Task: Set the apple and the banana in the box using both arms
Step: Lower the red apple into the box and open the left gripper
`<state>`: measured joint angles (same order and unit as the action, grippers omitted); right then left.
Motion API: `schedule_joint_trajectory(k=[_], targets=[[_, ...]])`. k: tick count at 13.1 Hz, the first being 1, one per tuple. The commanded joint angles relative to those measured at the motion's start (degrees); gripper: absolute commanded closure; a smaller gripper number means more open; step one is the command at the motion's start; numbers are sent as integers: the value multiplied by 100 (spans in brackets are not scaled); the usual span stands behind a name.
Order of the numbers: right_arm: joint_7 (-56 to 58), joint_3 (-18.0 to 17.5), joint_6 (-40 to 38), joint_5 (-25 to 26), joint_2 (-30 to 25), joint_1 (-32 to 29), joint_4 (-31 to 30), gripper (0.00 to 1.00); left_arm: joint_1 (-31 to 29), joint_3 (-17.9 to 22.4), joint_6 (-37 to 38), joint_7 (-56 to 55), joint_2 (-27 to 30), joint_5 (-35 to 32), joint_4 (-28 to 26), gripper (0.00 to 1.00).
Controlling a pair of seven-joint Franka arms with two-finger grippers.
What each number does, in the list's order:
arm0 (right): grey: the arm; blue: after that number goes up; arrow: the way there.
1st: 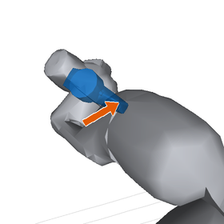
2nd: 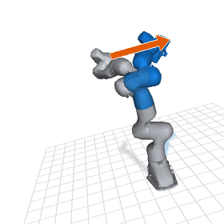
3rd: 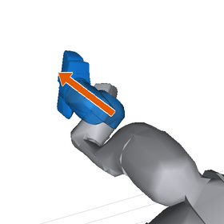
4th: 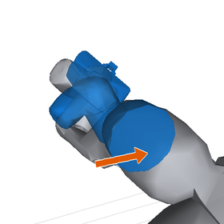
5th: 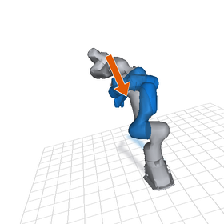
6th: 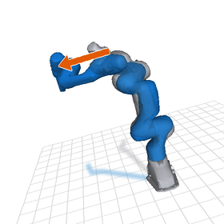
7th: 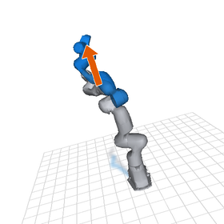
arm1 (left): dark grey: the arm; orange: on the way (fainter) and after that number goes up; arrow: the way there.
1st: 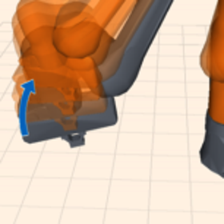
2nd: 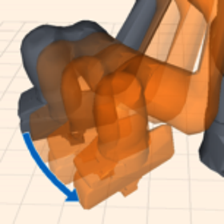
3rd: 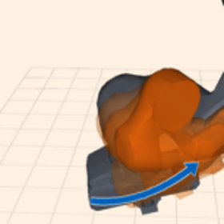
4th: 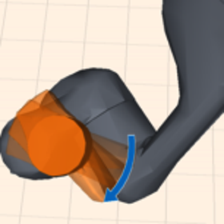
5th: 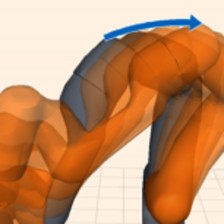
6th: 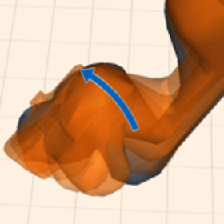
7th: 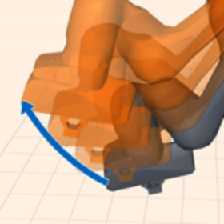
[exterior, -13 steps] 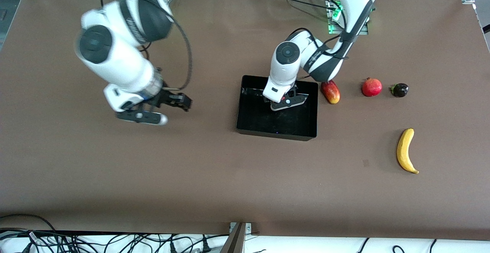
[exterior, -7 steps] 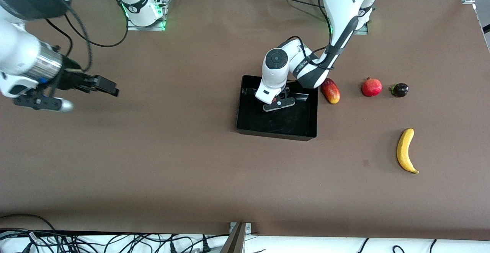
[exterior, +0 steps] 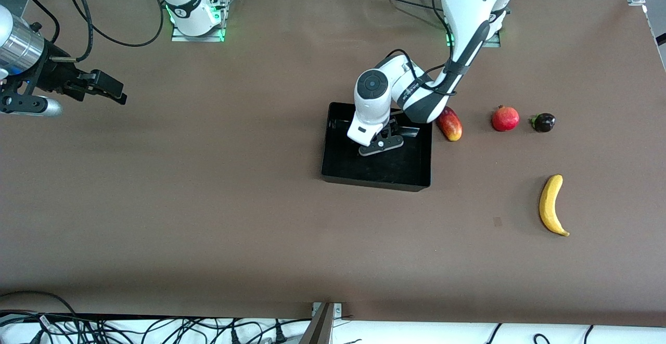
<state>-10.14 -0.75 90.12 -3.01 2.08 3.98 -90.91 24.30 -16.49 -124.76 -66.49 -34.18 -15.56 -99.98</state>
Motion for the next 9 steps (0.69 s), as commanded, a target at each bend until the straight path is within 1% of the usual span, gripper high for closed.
schedule_joint_trajectory(k=[1, 2, 3, 6, 8, 9], targets=[[109, -144, -65, 99, -111, -134, -76, 0, -871, -512, 1354, 782, 78, 237, 1075, 0], [109, -144, -74, 152, -103, -134, -76, 0, -1196, -652, 1654, 1230, 200, 247, 1147, 0], [109, -136, -74, 161, -94, -134, -76, 0, -1530, -706, 1744, 1722, 358, 256, 1147, 0], [109, -118, -73, 170, -76, -134, 46, 0, -2401, -724, 1981, 3163, 457, 238, 1121, 0], [91, -118, -100, 310, -67, -126, 73, 0, -3147, -706, 1921, 4498, 413, 116, 1130, 0], [91, -118, -152, 319, -67, -125, 73, 0, -3490, -680, 1755, 5261, 387, 11, 1130, 0]])
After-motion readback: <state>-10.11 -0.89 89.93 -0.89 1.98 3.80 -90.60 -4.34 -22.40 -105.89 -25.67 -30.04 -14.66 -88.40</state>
